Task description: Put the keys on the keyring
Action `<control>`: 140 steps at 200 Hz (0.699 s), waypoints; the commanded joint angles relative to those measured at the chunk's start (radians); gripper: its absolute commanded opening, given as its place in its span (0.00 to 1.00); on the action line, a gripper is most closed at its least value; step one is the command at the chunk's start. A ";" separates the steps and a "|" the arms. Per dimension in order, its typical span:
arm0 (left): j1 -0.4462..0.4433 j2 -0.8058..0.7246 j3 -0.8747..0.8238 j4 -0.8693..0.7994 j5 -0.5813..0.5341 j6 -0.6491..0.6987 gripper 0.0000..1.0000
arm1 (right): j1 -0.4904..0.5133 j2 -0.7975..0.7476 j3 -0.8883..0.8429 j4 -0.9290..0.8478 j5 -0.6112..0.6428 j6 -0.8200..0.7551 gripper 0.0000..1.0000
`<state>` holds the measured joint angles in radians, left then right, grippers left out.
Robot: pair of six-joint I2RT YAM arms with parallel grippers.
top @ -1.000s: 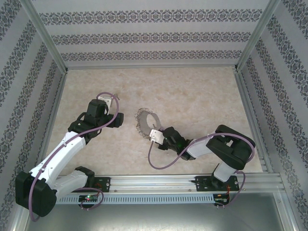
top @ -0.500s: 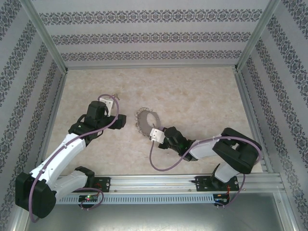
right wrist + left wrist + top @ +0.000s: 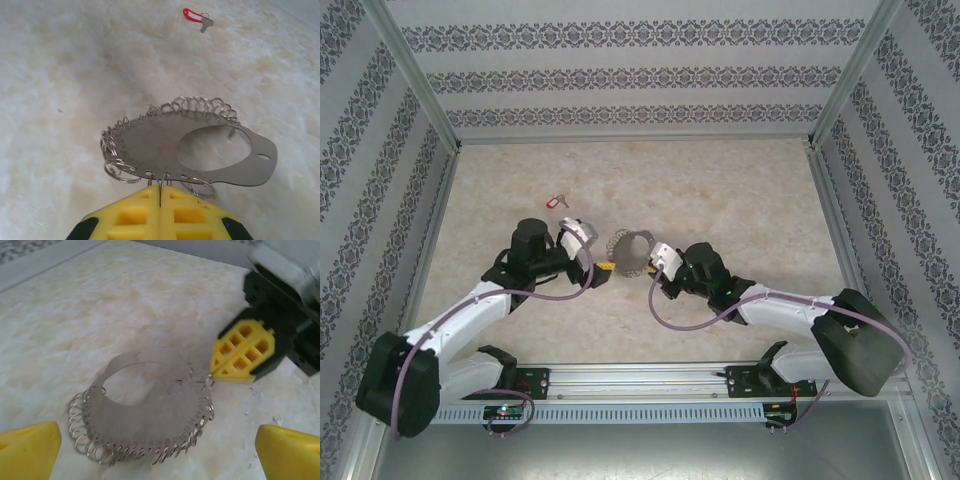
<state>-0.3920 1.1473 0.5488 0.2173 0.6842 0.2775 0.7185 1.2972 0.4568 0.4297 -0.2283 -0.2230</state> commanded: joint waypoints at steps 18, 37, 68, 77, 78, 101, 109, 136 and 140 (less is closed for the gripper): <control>-0.110 0.127 0.017 0.147 0.034 0.259 1.00 | -0.067 -0.045 0.033 -0.018 -0.182 0.180 0.00; -0.134 0.201 0.005 0.247 -0.006 0.264 1.00 | -0.083 -0.050 0.034 -0.013 -0.220 0.213 0.00; -0.179 0.289 0.028 0.313 -0.063 0.260 1.00 | -0.101 -0.037 0.043 -0.007 -0.256 0.265 0.00; -0.191 0.305 0.040 0.298 -0.083 0.285 1.00 | -0.103 -0.031 0.046 -0.007 -0.261 0.279 0.00; -0.191 0.308 0.042 0.296 -0.085 0.288 1.00 | -0.103 -0.031 0.046 -0.007 -0.261 0.281 0.00; -0.192 0.342 0.069 0.241 -0.128 0.367 0.99 | -0.111 -0.020 0.051 0.003 -0.267 0.317 0.00; -0.192 0.345 0.066 0.255 -0.136 0.380 0.97 | -0.113 -0.016 0.052 0.005 -0.269 0.328 0.00; -0.194 0.347 0.070 0.280 -0.153 0.379 0.87 | -0.113 -0.009 0.054 0.012 -0.267 0.355 0.00; -0.195 0.349 0.077 0.270 -0.160 0.383 0.85 | -0.113 -0.009 0.053 0.013 -0.264 0.361 0.00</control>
<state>-0.5751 1.4868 0.5919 0.4492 0.5556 0.6037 0.6167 1.2819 0.4824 0.4038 -0.4622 0.0822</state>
